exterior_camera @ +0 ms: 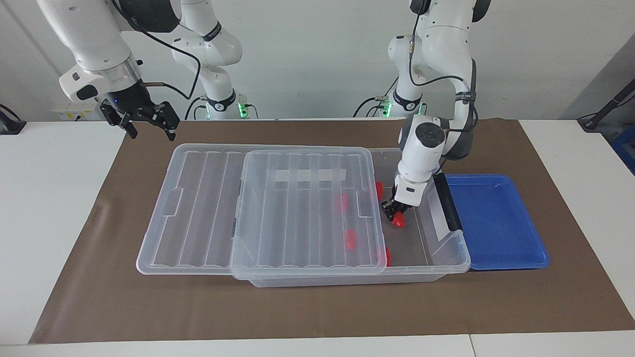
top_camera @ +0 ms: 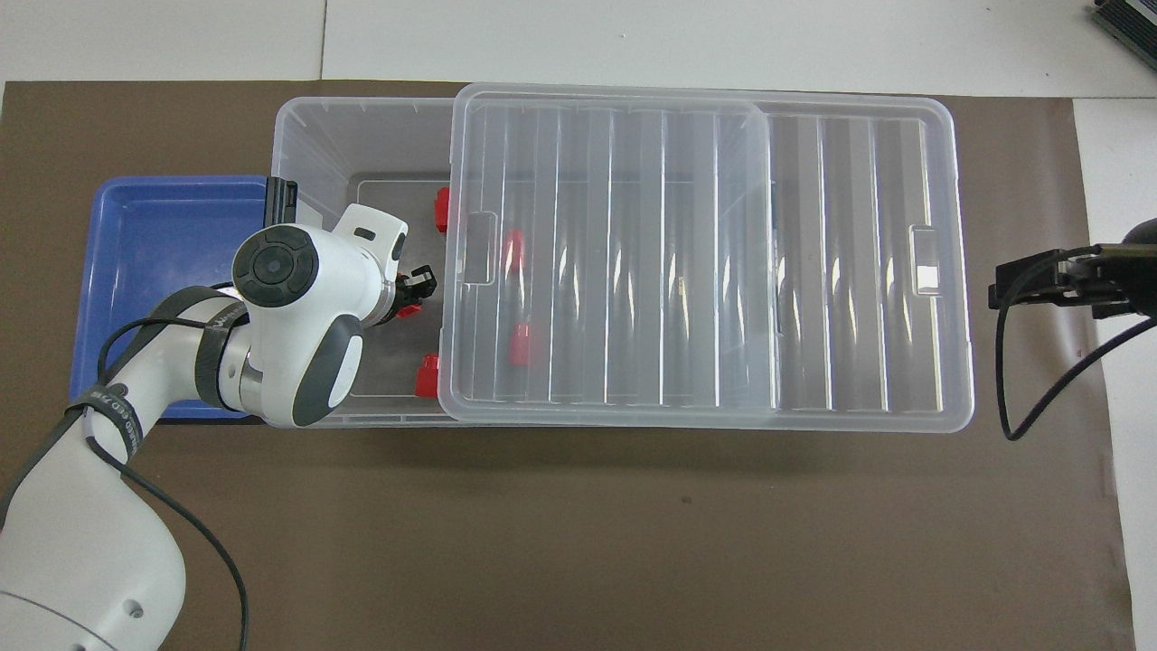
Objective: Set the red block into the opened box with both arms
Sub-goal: 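Carry the red cube over the opened box with the left gripper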
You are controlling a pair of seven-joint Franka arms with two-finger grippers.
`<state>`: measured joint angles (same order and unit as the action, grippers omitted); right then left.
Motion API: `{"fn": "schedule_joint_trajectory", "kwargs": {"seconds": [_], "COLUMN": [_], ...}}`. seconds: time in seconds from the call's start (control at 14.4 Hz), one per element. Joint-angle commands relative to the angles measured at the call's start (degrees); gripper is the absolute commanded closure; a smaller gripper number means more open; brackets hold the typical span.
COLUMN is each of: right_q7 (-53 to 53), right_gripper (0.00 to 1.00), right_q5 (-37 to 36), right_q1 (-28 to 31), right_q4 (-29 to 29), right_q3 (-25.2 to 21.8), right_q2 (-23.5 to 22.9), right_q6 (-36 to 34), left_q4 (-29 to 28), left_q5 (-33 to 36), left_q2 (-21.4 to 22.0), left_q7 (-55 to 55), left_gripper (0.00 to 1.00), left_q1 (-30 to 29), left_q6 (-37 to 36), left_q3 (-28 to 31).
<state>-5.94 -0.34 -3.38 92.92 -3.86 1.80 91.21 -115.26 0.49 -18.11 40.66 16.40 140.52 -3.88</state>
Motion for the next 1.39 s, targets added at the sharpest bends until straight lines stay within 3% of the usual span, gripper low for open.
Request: {"fn": "schedule_joint_trajectory", "kwargs": {"seconds": [0.0,0.07,0.14,0.28,0.56,0.97,1.32], "right_q7": [1.5,1.5,1.5,1.5,1.5,1.0,1.0], "right_gripper": [0.0,0.0,0.0,0.0,0.0,0.0,0.0], "right_q5": [1.0,1.0,1.0,1.0,1.0,1.0,1.0], "right_q1": [0.6,0.7,0.7,0.7,0.7,0.7,0.7], "right_q4": [2.0,2.0,2.0,2.0,2.1,2.1,2.1], "right_q3": [0.1,0.1,0.1,0.1,0.1,0.0,0.0], "right_q2": [1.6,1.6,1.6,1.6,1.7,1.7,1.9], "right_q6": [1.3,1.3,1.3,1.3,1.3,1.3,1.3], "left_q4": [-1.5,-1.7,-1.7,-1.8,-0.4,5.7,8.6], "left_q5": [1.0,1.0,1.0,1.0,4.5,6.0,5.8], "left_q2": [-0.9,-0.9,-0.9,-0.8,0.1,7.5,12.6], "left_q7": [-0.1,-0.1,-0.1,-0.1,-0.1,-0.2,0.6], "left_gripper": [1.0,1.0,0.71,0.02,0.0,0.0,0.0], "left_q1": [0.6,0.5,0.4,0.2,0.2,0.0,0.1], "left_q6": [3.8,3.8,3.8,3.4,-1.8,-18.8,-28.3], "left_q3": [0.9,1.0,0.9,1.0,1.2,1.2,1.1]}}
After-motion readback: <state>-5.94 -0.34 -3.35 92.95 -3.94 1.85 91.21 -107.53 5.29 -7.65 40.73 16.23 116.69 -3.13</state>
